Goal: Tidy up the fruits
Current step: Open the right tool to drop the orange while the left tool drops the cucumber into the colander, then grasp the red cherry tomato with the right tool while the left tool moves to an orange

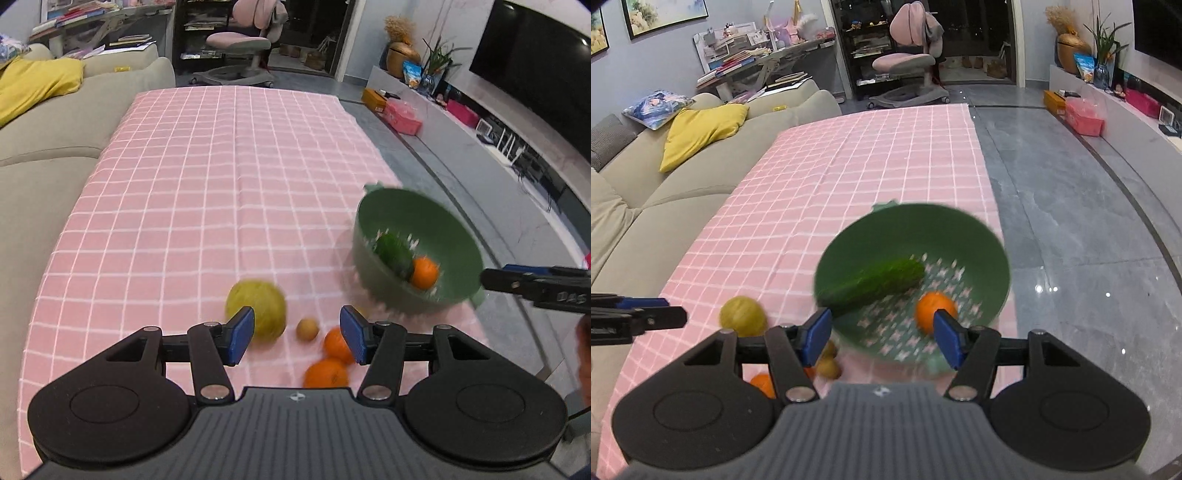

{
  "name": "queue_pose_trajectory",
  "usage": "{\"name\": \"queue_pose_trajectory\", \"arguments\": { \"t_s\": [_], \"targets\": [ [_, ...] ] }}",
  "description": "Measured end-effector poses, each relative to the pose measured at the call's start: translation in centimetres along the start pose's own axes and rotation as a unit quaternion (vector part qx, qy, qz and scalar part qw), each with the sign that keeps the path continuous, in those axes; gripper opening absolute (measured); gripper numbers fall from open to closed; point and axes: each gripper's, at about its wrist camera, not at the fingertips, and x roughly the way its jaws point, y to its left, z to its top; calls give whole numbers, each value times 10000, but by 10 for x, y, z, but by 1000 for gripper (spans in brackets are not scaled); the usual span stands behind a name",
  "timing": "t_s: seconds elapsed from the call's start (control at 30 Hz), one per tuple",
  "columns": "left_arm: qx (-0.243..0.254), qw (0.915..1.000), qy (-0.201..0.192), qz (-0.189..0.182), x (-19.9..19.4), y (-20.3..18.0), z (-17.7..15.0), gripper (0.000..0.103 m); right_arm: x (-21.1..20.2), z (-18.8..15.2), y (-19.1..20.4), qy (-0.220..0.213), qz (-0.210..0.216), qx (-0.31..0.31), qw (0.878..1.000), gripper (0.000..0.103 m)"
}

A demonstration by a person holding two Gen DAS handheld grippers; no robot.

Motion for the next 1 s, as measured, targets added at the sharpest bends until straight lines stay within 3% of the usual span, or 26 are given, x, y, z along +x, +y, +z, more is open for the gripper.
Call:
{"name": "queue_pose_trajectory", "arguments": {
  "t_s": [0.1,0.17,0.2,0.3,0.5,0.87,1.0],
  "targets": [
    [153,9999,-30,-34,4,9,-27,66,-9,-24,12,117,88,-28,9999,59],
    [183,9995,262,-41,14,17,-43,63,-8,-38,20,245,133,-77,9996,59],
    [246,9988,429,39,19,16,-43,60,-3,-43,26,370,138,-150,9991,59],
    [637,9975,296,72,17,10,-43,63,24,-58,44,661,132,-601,9959,53],
    [654,9974,284,-133,19,7,-39,63,66,-74,64,1045,139,-948,9899,50],
    [578,9975,367,-145,28,10,-41,63,84,-76,80,1168,218,-1151,9862,48],
    [532,9977,384,-170,29,8,-40,63,85,-77,78,1197,190,-1174,9857,43]
  ]
}}
